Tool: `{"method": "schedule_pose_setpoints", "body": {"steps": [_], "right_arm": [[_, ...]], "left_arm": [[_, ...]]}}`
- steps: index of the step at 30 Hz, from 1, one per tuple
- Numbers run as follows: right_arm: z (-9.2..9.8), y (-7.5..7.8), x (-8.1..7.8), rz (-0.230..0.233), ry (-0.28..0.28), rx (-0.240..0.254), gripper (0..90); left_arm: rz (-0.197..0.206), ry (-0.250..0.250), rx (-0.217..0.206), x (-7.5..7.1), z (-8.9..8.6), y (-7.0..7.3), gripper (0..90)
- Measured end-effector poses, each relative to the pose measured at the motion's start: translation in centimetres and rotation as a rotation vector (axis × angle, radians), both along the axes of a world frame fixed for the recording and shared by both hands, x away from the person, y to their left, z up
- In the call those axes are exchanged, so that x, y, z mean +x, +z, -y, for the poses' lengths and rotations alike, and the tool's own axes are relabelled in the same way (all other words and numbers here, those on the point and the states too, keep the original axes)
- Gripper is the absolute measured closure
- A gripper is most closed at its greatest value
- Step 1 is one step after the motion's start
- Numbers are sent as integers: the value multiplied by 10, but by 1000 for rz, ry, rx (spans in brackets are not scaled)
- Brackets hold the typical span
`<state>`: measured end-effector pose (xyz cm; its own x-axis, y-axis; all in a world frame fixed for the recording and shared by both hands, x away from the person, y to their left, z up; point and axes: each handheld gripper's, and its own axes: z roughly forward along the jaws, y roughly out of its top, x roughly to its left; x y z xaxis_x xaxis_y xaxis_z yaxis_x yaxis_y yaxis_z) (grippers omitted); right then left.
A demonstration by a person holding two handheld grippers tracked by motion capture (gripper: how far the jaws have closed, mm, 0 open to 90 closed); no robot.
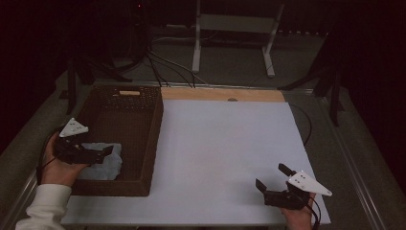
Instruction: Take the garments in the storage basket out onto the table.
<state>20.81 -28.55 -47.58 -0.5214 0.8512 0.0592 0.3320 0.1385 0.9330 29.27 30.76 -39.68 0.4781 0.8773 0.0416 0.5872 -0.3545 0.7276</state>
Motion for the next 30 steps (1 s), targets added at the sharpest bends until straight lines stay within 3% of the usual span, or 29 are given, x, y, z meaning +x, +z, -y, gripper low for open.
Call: {"method": "schedule_pose_setpoints", "body": {"steps": [17, 30], "right_arm": [[0, 0, 0, 0, -1, -3, 0], [0, 0, 0, 2, -1, -5, 0]], "left_arm": [[-128, -8, 71, 19, -3, -15, 5], [-171, -9, 99, 31, -2, -22, 5]]}}
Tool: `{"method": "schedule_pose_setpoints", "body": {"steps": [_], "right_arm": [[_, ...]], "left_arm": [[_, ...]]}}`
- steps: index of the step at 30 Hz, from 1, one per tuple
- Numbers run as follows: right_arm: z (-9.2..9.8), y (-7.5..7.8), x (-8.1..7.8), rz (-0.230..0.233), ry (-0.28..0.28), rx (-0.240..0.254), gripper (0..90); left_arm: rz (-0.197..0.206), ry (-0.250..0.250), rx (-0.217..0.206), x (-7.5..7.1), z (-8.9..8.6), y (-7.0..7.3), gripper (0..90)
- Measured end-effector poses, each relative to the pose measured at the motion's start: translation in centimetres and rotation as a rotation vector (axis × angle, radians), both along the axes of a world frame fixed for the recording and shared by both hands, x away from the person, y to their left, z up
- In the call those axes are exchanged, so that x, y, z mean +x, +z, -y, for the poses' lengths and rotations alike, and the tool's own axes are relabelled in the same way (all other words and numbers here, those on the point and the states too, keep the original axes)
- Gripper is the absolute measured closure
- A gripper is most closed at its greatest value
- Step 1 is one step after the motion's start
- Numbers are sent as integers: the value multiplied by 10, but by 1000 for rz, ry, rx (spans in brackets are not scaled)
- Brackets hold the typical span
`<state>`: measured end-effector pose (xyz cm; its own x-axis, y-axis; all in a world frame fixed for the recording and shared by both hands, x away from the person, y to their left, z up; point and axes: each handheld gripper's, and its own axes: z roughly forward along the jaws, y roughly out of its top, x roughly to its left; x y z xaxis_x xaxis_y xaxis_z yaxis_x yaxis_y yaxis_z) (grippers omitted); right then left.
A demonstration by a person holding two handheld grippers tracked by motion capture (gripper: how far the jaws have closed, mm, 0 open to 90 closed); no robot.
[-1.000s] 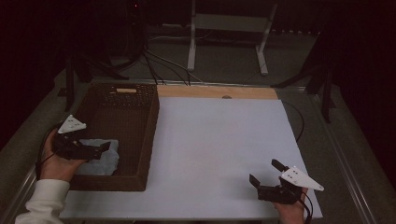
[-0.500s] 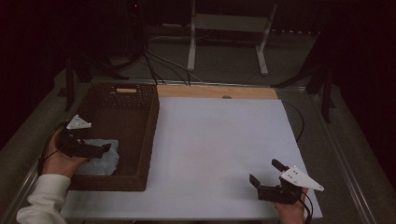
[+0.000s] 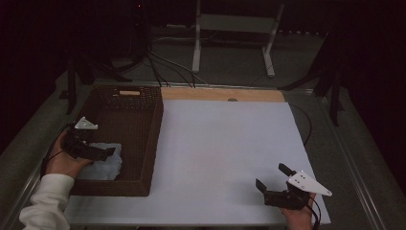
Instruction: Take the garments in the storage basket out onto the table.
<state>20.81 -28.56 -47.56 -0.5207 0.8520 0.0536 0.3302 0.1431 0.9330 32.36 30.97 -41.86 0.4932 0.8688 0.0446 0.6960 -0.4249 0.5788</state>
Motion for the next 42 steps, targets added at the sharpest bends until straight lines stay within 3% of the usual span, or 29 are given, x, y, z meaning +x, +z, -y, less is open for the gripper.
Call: {"method": "schedule_pose_setpoints", "body": {"steps": [21, 31, 42], "right_arm": [[1, 0, 0, -2, -1, 3, 0], [0, 0, 0, -3, 0, 1, 0], [0, 0, 0, -4, 0, 3, 0]], "left_arm": [[-103, 13, -29, 17, -2, -20, 5], [-211, 27, -41, 24, -5, -32, 5], [-258, 48, -53, 28, -9, -37, 10]]}}
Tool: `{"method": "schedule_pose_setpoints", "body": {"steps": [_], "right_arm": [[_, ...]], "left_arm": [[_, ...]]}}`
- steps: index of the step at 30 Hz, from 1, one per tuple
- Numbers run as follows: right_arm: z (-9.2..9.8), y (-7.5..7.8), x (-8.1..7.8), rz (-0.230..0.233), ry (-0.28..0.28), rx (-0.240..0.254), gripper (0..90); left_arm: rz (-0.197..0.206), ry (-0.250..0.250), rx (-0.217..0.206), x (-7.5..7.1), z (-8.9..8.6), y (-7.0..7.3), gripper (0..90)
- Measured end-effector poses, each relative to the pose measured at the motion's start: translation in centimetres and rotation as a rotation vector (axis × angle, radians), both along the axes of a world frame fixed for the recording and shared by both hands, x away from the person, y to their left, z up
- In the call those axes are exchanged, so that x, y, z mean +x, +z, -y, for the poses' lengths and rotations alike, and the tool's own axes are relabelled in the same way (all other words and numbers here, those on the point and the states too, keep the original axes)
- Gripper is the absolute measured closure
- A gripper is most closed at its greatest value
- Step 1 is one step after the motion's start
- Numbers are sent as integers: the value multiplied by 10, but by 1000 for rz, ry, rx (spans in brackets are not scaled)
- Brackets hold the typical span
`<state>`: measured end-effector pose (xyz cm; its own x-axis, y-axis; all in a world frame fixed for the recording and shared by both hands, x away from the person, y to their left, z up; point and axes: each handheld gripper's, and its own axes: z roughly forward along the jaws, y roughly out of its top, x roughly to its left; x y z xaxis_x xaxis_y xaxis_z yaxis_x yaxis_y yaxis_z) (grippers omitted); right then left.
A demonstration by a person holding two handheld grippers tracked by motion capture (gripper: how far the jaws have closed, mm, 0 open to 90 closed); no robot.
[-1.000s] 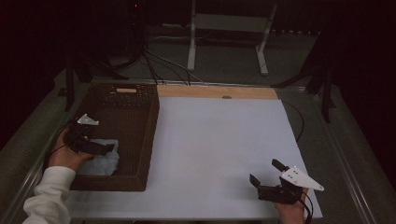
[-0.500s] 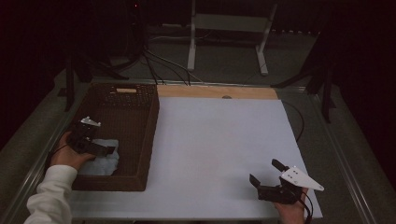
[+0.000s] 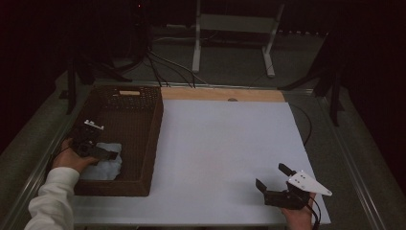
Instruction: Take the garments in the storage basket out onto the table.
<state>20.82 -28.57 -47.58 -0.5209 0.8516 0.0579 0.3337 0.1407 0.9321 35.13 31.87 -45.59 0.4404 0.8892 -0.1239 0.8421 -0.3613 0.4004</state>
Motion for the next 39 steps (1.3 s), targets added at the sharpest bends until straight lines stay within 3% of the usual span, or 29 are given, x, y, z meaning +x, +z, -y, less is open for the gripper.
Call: {"method": "schedule_pose_setpoints", "body": {"steps": [7, 17, 21, 31, 39], "right_arm": [[0, 0, 0, 0, 0, -1, 0], [0, 0, 0, 0, -2, 1, 0], [0, 0, 0, 1, -2, 1, 0], [0, 0, 0, 0, -2, -1, 0], [0, 0, 0, 0, -1, -1, 0]], "left_arm": [[-29, 6, -10, 1, -2, -1, 66], [-55, -24, 61, 2, 2, -2, 139], [-61, -33, 63, 2, 2, -2, 249], [-37, -22, 85, 2, 1, 2, 683], [25, 38, 41, -1, -4, 13, 732]]}}
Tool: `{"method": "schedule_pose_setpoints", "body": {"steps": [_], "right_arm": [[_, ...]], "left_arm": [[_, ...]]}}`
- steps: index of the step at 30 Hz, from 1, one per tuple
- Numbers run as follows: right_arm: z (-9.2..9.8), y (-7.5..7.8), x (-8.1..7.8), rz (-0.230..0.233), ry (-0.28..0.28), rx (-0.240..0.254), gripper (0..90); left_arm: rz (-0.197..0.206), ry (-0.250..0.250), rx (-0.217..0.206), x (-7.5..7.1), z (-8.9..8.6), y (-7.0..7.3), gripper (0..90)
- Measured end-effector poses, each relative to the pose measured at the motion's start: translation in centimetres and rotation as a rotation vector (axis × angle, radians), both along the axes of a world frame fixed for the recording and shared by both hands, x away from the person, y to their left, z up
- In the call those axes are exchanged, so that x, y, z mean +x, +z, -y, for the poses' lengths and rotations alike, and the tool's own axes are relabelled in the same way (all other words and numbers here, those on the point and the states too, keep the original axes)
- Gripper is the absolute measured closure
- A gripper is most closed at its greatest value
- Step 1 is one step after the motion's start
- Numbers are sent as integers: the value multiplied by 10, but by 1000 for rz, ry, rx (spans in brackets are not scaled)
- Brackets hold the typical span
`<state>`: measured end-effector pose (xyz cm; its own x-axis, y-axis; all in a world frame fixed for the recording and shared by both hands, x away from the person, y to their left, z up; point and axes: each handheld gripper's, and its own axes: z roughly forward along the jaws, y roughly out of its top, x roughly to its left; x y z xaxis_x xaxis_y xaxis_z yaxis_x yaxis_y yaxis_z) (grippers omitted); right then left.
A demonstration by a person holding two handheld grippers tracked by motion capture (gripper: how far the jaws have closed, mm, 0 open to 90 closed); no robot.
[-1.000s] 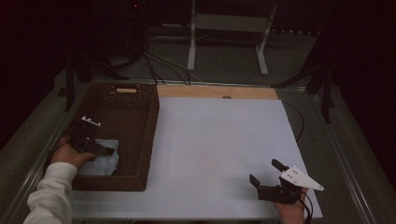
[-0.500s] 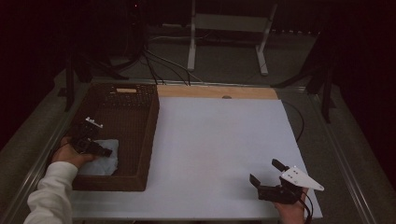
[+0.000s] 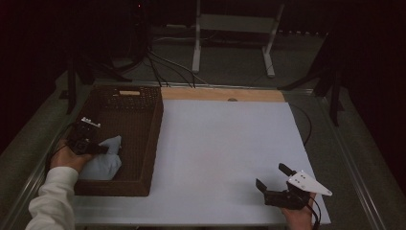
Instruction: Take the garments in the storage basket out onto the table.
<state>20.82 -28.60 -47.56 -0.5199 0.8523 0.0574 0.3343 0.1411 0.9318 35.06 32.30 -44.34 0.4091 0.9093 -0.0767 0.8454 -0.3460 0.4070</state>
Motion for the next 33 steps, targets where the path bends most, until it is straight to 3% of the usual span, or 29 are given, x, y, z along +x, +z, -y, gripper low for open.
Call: {"method": "schedule_pose_setpoints", "body": {"steps": [15, 33], "right_arm": [[0, 0, 0, -2, 0, 0, 0], [0, -1, 1, -4, 1, 1, 0]], "left_arm": [[88, -7, -41, -4, 4, 14, 733], [165, -17, -75, -9, 8, 35, 733]]}}
